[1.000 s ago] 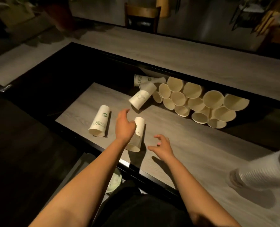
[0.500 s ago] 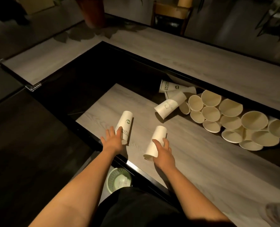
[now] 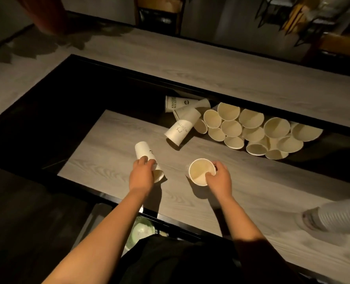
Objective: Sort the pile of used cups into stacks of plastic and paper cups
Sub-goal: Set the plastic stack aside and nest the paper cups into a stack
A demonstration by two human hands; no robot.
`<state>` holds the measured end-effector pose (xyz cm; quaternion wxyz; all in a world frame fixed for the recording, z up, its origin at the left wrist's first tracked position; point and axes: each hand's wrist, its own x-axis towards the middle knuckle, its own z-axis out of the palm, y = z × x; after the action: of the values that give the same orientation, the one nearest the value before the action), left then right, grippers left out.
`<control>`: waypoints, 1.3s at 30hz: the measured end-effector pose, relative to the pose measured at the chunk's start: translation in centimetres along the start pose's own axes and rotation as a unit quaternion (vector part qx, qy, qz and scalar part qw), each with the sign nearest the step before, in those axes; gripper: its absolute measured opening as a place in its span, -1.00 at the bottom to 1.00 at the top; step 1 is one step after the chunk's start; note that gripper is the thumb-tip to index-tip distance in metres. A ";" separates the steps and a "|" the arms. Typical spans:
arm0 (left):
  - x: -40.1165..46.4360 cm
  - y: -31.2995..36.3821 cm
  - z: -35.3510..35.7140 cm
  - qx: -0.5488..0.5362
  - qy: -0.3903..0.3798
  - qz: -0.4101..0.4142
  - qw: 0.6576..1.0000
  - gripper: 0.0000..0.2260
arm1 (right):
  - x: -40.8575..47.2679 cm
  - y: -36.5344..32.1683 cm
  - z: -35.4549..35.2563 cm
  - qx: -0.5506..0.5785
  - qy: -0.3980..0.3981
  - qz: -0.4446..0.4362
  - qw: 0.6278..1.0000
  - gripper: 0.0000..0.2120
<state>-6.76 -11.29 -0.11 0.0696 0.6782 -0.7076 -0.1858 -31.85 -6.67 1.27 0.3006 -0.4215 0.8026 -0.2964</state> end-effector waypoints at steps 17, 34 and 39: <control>0.9 11.6 -3.5 -0.326 0.106 -0.038 0.939 -0.71 | 1.4 4.3 -6.8 0.141 0.011 0.062 0.988 -0.86; -0.1 18.0 -6.2 -0.587 0.079 0.004 0.806 -0.62 | 3.9 7.2 -8.5 0.232 -0.037 0.019 0.972 -0.85; -0.1 19.6 -5.8 -0.491 0.088 0.082 0.863 -0.56 | 4.9 7.5 -8.4 0.240 -0.041 0.032 0.969 -0.82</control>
<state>-22.99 -11.94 12.30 0.4706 0.5095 -0.5689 -0.4419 -44.05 -5.47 0.05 0.4353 -0.3229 0.7082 -0.4524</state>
